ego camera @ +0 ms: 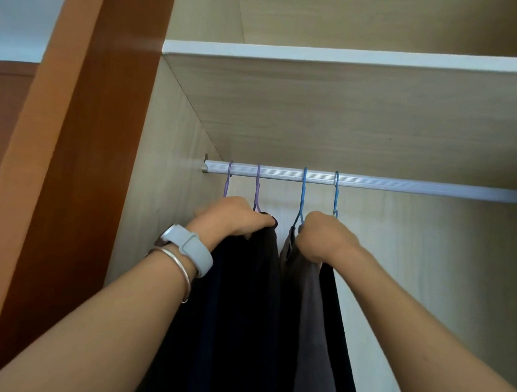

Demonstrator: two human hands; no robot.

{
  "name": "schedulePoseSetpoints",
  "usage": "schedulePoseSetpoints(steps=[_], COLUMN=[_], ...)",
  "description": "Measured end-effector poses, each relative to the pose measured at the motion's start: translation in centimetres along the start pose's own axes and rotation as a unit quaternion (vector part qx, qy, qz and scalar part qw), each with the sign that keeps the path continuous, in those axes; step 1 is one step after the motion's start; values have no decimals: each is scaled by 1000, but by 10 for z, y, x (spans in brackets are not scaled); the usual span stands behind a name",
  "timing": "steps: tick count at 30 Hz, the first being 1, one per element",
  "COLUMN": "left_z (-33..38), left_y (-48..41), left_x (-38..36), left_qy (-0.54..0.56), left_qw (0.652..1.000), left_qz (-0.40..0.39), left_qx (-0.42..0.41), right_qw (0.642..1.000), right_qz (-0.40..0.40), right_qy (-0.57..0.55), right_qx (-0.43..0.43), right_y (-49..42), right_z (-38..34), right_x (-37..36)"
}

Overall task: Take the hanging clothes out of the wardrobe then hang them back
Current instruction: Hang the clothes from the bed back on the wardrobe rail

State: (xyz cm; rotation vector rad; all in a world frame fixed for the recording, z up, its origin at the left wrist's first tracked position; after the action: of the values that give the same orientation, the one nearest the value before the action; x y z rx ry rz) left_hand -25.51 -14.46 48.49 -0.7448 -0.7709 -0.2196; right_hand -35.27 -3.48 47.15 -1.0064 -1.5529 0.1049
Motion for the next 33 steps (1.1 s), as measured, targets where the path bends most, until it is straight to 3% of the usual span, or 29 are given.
schedulePoseSetpoints(steps=[10,12,16,19,22,26,33], left_z=[-7,-6,7,22,30,24,15], left_y=[0,6,19,24,24,16,10], left_x=[1,3,5,0,-5,-15,-26], left_qy=[-27,-73,-184,-227,-216,-139,-68], left_qw=[999,997,975,959,968,985,992], left_qz=[15,32,112,123,65,27,11], left_qx=[-8,-4,-59,-114,-111,-100,-106], right_qw=[997,998,990,991,996,1000,1000], right_qz=[-15,-2,119,37,-24,11,-1], right_qy=[-81,-61,79,100,48,-15,0], right_qx=[12,5,-14,-81,-75,-19,10], right_y=[-2,1,6,8,7,3,-2], right_z=[-26,-20,8,31,40,37,27], right_x=[-17,-9,13,7,-1,-5,-13])
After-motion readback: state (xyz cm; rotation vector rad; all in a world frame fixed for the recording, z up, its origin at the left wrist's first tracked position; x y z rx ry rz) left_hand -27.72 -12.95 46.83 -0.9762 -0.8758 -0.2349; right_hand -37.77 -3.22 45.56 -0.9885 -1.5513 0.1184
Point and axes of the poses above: each hand's wrist, its own y-axis away from the middle knuckle, its own x-axis out of the back of the hand, z = x × y, the point moved 3 cm from there along -y, towards the middle knuckle, and after that the axes turned 1 degree about x, right-handed, at the moved point
